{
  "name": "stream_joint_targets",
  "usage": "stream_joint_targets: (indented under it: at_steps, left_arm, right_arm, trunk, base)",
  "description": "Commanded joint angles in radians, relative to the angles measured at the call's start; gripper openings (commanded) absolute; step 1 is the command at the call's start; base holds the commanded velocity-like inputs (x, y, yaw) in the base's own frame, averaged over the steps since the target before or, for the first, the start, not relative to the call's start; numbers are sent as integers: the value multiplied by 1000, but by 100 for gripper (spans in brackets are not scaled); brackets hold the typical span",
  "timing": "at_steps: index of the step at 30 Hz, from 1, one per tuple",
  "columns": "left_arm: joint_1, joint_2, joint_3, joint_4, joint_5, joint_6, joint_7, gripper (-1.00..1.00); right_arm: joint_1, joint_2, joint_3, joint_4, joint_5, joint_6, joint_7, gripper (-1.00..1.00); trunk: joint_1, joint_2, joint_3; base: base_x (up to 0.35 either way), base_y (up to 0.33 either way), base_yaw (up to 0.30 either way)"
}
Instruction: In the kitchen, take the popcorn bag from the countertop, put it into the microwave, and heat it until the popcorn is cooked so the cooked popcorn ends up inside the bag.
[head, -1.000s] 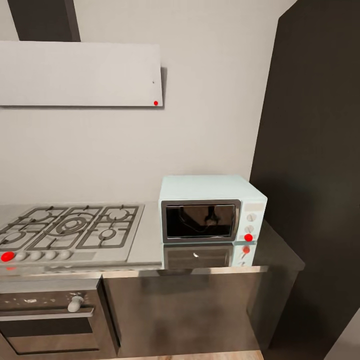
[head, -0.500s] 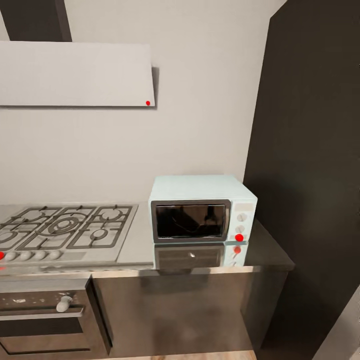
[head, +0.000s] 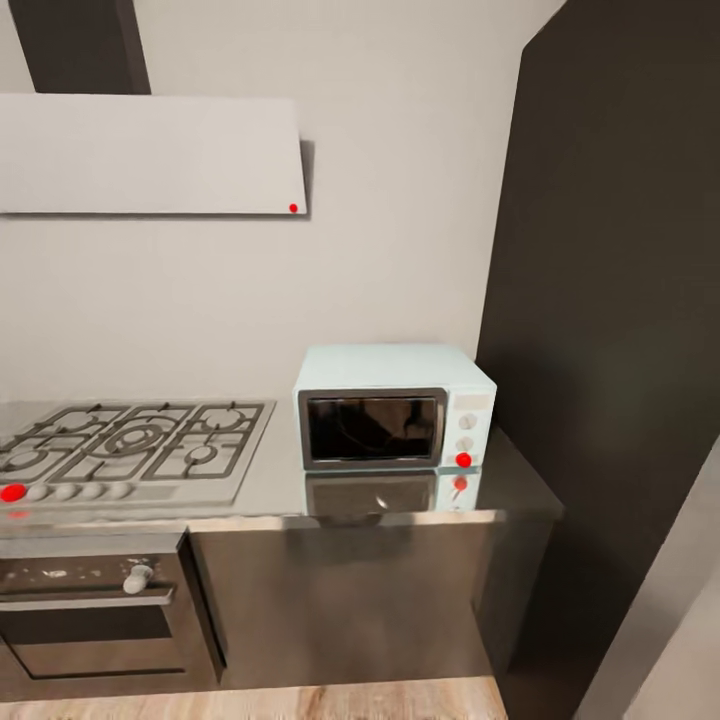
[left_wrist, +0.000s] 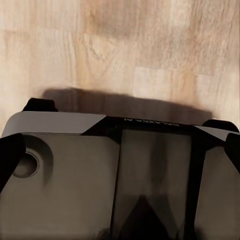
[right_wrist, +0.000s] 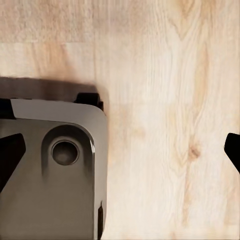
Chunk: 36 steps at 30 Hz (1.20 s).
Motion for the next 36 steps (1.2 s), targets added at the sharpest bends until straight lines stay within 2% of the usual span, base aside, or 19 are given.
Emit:
stream_joint_targets:
  at_steps: [1,7,13,16,19,20,21,23,26,29,32,33,34,35,36]
  left_arm:
    - [-1,0,-9,2,10,-4,-3,100]
    - [-1,1,-8,2,10,-4,-2,100]
    - [-1,1,-8,2,10,-4,-2,100]
    - [-1,1,-8,2,10,-4,-2,100]
    - [-1,1,-8,2,10,-4,-2,100]
    - [-1,1,-8,2,10,-4,-2,100]
    - [-1,1,-8,2,10,-4,-2,100]
    - [-1,1,-8,2,10,-4,-2,100]
    - [-1,1,-9,2,9,-4,-2,100]
    - [-1,0,-9,2,9,-4,-2,100]
    - [-1,0,-9,2,9,-4,-3,100]
    - [-1,0,-9,2,9,-4,-2,100]
    - [-1,0,-9,2,9,-4,-2,100]
    - [-1,0,-9,2,9,-4,-2,100]
    - [-1,0,-9,2,9,-4,-2,100]
  right_arm:
    - [-1,-1,-8,3,8,-4,2,100]
    - [-1,-1,-7,3,10,-3,2,100]
    - [-1,2,-6,3,11,7,5,100]
    - [-1,4,15,-3,60,10,10,100]
    - [-1,9,26,-30,82,11,11,100]
    - [-1,22,28,-56,86,11,12,100]
    - [-1,51,32,-111,92,13,14,100]
    - [-1,87,46,-188,113,30,16,100]
    - [-1,153,96,-321,157,117,18,100]
    - [-1,232,141,-538,172,288,28,100]
    - [-1,295,204,-767,174,465,86,100]
    - [-1,310,225,-846,174,517,117,100]
    - [-1,324,253,-968,174,586,162,100]
    - [-1,327,262,-1010,174,605,175,100]
    - [-1,335,302,-1174,173,663,210,100]
  trunk:
    - [0,-1,-1]
    - [0,-1,-1]
    - [0,-1,-1]
    - [0,-1,-1]
    - [0,-1,-1]
    - [0,-1,-1]
    - [0,-1,-1]
    - [0,-1,-1]
    - [0,-1,-1]
    - [0,-1,-1]
    - [0,-1,-1]
    - [0,-1,-1]
    - [0,-1,-1]
    - [0,-1,-1]
    - [0,-1,-1]
  base:
    - [-295,-95,0]
    - [-272,-87,0]
    - [-29,-9,0]
    - [-2,0,0]
    - [0,0,0]
    - [0,0,0]
    - [0,0,0]
    - [0,0,0]
    - [0,0,0]
    - [0,0,0]
    - [0,0,0]
    - [0,0,0]
    - [0,0,0]
    - [0,0,0]
    - [0,0,0]
